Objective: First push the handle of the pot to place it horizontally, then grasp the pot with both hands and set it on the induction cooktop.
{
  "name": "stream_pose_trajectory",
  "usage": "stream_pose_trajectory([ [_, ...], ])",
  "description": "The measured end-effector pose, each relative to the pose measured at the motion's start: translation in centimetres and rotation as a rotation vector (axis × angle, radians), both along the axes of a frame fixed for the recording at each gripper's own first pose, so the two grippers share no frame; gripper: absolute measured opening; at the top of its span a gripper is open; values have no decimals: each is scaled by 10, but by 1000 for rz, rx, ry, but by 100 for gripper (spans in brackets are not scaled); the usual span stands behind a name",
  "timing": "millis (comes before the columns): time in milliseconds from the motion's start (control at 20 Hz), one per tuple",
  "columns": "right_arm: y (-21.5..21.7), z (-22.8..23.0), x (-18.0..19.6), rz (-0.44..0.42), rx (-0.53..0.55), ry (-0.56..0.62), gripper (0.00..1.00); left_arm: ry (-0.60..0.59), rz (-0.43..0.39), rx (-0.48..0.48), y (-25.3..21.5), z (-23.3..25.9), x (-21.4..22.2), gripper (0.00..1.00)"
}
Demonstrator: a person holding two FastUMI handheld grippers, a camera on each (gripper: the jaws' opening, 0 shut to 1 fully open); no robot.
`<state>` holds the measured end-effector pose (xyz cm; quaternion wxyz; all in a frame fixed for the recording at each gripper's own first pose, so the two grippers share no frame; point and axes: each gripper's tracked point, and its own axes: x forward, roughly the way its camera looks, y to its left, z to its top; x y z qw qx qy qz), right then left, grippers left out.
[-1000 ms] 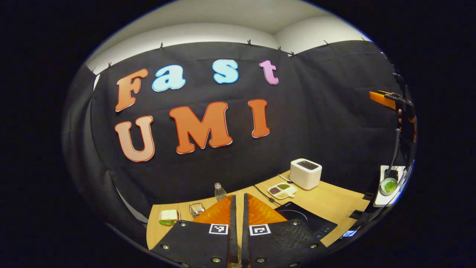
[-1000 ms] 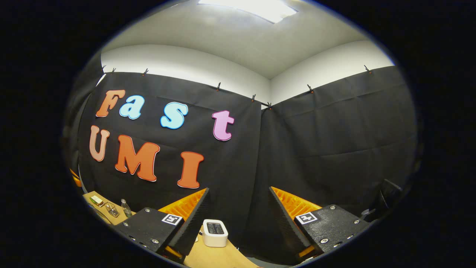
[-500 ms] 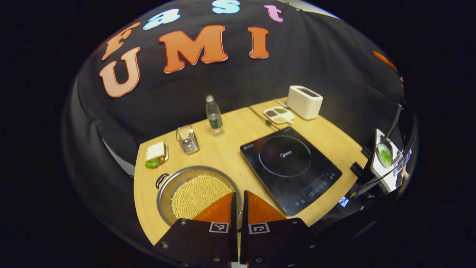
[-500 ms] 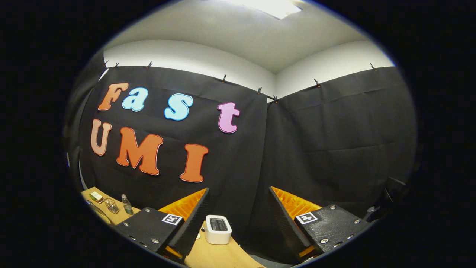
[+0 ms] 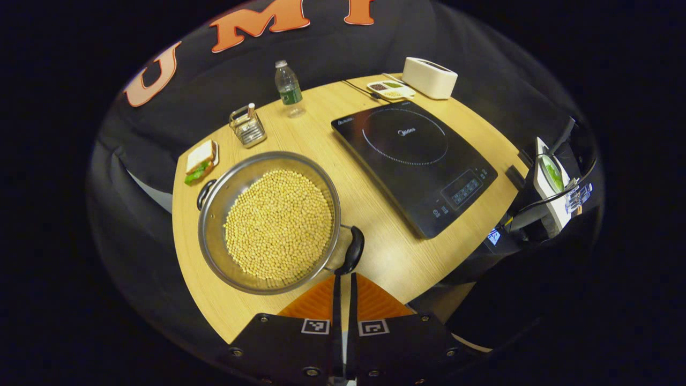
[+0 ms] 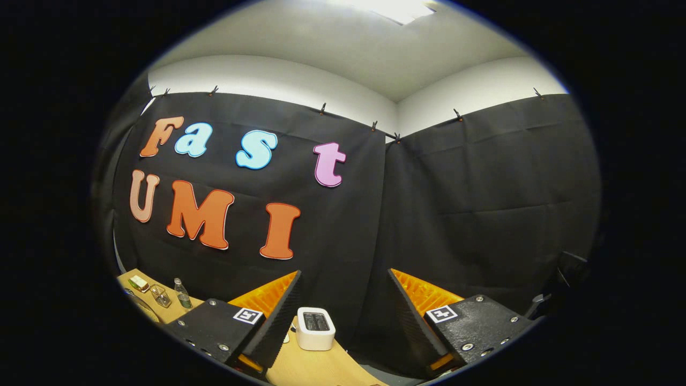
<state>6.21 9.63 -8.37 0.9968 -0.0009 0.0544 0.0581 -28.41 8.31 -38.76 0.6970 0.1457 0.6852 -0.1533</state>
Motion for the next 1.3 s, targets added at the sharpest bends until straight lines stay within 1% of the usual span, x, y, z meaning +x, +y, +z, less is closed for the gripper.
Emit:
stream_pose_trajectory([
  [150, 3, -3, 0, 7, -4, 9, 95, 59, -10, 38, 16, -5, -20, 5],
  [300, 6, -7, -1, 9, -1, 22, 95, 90, 12, 54, 28, -18, -30, 5],
  [500, 2, -5, -5, 10, -22, 27, 95, 123, -21, 98, 41, -38, -33, 5],
  [750, -12, -2, -12, -16, -40, 31, 95, 152, -46, 79, 29, -63, -25, 5],
  [800, -18, -1, -13, -28, -48, 30, 93, 158, -46, 72, 25, -69, -23, 5],
  [950, -39, 3, -20, -75, -61, 30, 93, 183, -54, 71, 17, -80, -19, 5],
  [1050, -53, 3, -22, -105, -62, 32, 95, 185, -71, 64, 13, -83, -15, 4],
  [1100, -57, 3, -23, -119, -64, 36, 93, 186, -82, 61, 10, -85, -11, 4],
  [1150, -62, 1, -25, -130, -67, 41, 95, 187, -90, 58, 8, -87, -8, 4],
  [1300, -67, -3, -33, -147, -77, 54, 95, 187, -104, 49, 3, -97, 6, 4],
])
